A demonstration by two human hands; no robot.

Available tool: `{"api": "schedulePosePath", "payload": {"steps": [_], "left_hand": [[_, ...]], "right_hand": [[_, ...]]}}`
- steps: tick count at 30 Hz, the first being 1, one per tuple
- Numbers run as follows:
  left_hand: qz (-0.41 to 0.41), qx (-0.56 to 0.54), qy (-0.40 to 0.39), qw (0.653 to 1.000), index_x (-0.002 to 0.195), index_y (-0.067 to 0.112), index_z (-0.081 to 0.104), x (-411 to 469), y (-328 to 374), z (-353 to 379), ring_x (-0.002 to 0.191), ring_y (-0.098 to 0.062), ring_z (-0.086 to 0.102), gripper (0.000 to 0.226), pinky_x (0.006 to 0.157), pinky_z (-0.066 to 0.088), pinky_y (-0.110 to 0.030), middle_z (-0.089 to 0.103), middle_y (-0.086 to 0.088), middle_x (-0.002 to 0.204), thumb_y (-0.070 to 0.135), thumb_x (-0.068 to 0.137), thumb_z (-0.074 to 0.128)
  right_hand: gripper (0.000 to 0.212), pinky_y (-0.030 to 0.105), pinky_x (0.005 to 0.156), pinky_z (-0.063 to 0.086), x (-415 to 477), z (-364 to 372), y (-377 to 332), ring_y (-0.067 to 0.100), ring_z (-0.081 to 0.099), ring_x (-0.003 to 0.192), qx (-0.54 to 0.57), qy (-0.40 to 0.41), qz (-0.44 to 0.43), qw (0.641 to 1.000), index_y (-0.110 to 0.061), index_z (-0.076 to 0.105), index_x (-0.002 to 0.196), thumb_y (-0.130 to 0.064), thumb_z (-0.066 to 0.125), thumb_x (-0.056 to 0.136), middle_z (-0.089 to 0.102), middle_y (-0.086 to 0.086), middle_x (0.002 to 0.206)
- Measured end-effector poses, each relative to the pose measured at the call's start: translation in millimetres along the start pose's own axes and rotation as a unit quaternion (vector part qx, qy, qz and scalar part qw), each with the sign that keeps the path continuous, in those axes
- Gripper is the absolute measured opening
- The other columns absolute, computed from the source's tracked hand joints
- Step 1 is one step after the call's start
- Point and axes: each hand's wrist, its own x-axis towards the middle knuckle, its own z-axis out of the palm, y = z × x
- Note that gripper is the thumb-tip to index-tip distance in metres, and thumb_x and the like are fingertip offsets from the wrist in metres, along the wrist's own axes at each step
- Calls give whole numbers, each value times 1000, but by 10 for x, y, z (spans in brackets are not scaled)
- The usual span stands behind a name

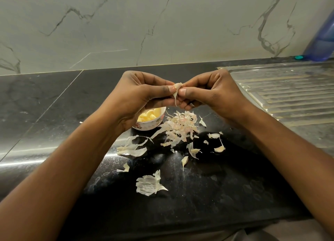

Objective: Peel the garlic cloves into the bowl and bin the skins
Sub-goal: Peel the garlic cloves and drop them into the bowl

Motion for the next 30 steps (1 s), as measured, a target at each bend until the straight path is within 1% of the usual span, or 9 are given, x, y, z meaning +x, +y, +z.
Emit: {"api": "schedulePosePath", "payload": {"steps": [2, 5, 8, 11, 14, 17, 25, 30], "left_hand": [[-3, -2, -6, 1000, 101, -3, 77, -4, -3, 2, 85, -26, 80, 29, 72, 65, -25, 80, -19, 100, 9, 75, 78], [-1, 5, -8, 1000, 103, -3, 77, -2, -18, 7, 92, -32, 80, 29, 79, 66, -30, 80, -20, 101, 11, 78, 77], [-5, 25, -6, 1000, 108, -3, 76, 10, -35, 3, 99, -38, 78, 24, 86, 64, -39, 79, -21, 102, 8, 87, 75], [-9, 36, -14, 999, 111, -4, 75, 8, -38, 8, 99, -39, 78, 21, 89, 63, -45, 79, -22, 102, 7, 93, 72], [-1, 58, -24, 998, 111, -3, 75, -7, -33, 29, 95, -35, 79, 24, 86, 65, -39, 80, -19, 100, 9, 90, 76], [6, 65, -23, 998, 111, -3, 76, -10, -32, 23, 92, -34, 80, 25, 83, 66, -34, 80, -18, 100, 1, 86, 78], [-33, -6, -18, 999, 112, -6, 73, 0, -20, 13, 91, -33, 80, 21, 79, 66, -30, 78, -25, 100, -4, 91, 69], [-36, -14, -22, 999, 114, -8, 72, 8, -13, -7, 89, -33, 80, 23, 76, 66, -28, 78, -26, 100, -5, 92, 69]], "right_hand": [[10, 36, 71, 67, 4, -5, 0, 26, 78, 73, -1, 1, 1, 1000, 4, 78, 102, -2, 74, 95, 81, 16, 87], [10, 33, 67, 66, 11, -2, 5, 26, 78, 72, -12, 6, 4, 1000, 4, 78, 100, -3, 75, 96, 80, 15, 85], [8, 30, 65, 64, 14, 4, 13, 27, 78, 71, -27, 13, 4, 1000, 3, 78, 98, -4, 74, 96, 80, 15, 84], [8, 29, 63, 63, 20, 6, 19, 28, 77, 69, -34, 21, 8, 999, 4, 78, 97, -3, 74, 96, 79, 15, 82], [10, 29, 63, 62, 19, 11, 16, 28, 76, 68, -42, 20, 9, 999, 4, 78, 96, -6, 76, 95, 79, 16, 81], [9, 30, 62, 62, 20, 11, 15, 29, 75, 67, -39, 29, 10, 999, 6, 78, 95, -3, 75, 95, 77, 18, 80], [10, 31, 62, 62, 32, -34, 7, 25, 73, 63, -39, 55, -1, 998, 7, 77, 93, -2, 75, 95, 76, 15, 75], [11, 33, 61, 62, 50, -79, 13, 26, 73, 63, -50, 83, 4, 995, 5, 77, 91, -5, 76, 95, 77, 16, 78]]}}
